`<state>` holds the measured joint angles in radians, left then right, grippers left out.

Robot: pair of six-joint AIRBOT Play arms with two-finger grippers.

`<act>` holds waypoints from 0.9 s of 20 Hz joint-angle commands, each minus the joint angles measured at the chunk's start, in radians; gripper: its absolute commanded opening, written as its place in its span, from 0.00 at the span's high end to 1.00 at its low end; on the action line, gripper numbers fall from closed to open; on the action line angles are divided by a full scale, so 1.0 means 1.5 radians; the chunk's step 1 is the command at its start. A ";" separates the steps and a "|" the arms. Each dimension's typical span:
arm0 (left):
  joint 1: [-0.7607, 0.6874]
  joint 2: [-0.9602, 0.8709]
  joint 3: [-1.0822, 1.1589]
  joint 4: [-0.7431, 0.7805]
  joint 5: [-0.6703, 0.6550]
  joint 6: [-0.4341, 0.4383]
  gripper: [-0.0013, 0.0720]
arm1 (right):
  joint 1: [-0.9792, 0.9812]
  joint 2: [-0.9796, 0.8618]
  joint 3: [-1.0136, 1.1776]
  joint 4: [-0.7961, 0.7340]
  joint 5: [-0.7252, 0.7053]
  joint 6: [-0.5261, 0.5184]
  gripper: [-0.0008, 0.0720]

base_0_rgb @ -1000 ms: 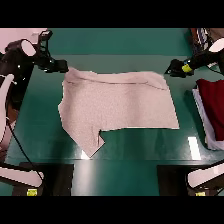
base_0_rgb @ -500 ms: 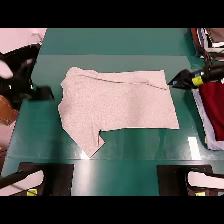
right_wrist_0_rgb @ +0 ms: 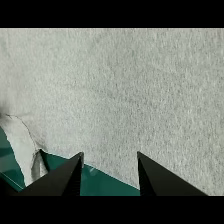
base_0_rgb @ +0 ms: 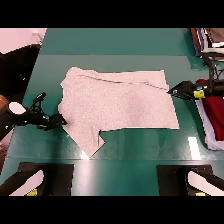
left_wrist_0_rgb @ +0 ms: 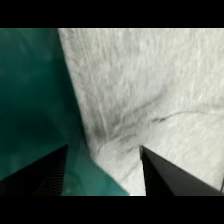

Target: Fold the shirts.

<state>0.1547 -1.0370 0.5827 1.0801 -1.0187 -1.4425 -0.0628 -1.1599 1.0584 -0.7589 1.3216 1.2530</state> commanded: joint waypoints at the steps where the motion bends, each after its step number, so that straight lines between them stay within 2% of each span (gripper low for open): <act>1: 0.000 0.005 -0.026 -0.051 0.041 0.002 0.25 | -0.001 0.025 -0.011 0.005 -0.009 -0.003 0.46; 7: -0.009 0.004 -0.026 -0.052 0.021 0.005 0.25 | -0.001 0.024 -0.011 0.004 -0.006 -0.003 0.46; 9: -0.039 0.004 -0.026 -0.052 0.028 0.007 0.61 | -0.001 0.024 -0.011 0.004 -0.007 -0.003 0.46; 10: -0.053 0.004 -0.026 -0.052 0.036 0.007 0.74 | -0.001 0.024 -0.011 0.003 -0.007 -0.003 0.46; 11: -0.060 0.004 -0.025 -0.051 0.039 0.008 0.94 | -0.003 0.024 -0.011 -0.003 -0.005 -0.003 0.46; 14: -0.060 0.006 0.016 -0.012 -0.003 0.001 0.95 | -0.044 0.025 -0.017 -0.046 0.049 -0.003 0.46; 16: -0.060 0.007 0.066 0.015 -0.051 0.002 0.95 | -0.100 0.045 -0.068 -0.122 0.070 0.017 0.46; 18: -0.060 0.006 0.112 0.015 -0.067 0.002 0.95 | -0.175 0.079 -0.160 -0.213 0.048 0.054 0.46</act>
<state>0.0689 -1.0283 0.6685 1.0710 -1.0580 -1.4368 -0.2096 -1.0866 0.9398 -0.9058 1.3846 1.2755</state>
